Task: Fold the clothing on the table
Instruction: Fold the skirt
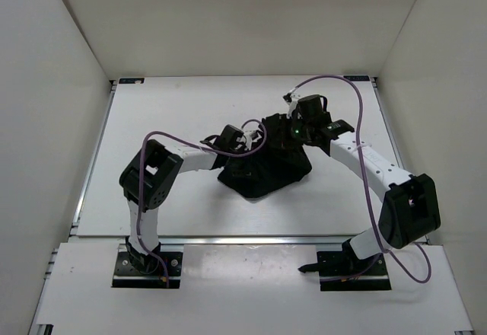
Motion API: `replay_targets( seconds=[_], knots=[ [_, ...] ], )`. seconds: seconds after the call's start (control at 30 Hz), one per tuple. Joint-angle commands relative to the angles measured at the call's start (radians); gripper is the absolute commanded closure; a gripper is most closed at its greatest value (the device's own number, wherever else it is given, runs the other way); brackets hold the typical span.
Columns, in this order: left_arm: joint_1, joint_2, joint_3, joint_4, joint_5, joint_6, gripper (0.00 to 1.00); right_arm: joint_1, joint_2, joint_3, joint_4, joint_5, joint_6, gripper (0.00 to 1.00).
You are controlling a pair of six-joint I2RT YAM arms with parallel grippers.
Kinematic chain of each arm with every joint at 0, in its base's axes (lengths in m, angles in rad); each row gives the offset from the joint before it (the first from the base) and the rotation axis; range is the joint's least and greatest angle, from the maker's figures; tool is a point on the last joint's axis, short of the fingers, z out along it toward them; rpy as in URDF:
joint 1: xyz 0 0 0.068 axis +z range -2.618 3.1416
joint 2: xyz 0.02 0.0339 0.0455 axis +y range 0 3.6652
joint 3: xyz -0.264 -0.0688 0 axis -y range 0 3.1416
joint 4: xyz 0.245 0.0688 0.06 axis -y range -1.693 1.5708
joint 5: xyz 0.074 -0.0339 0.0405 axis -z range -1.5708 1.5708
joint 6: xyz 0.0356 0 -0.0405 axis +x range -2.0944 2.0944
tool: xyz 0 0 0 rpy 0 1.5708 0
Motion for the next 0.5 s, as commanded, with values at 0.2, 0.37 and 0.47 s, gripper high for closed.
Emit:
replay_targets(
  seconds=[0.2,0.37,0.47],
  knots=[
    [0.009,0.133,0.117,-0.025,0.093,-0.006,0.98,0.101,-0.011,-0.038,0.092,-0.048,0.078,1.0],
    [0.062,0.153,0.12,-0.011,0.115,-0.011,0.99,0.124,-0.031,-0.112,0.084,-0.068,0.082,1.0],
    [0.088,0.106,0.103,0.012,0.139,-0.012,0.99,0.102,-0.048,-0.158,0.073,-0.095,0.067,1.0]
  ],
)
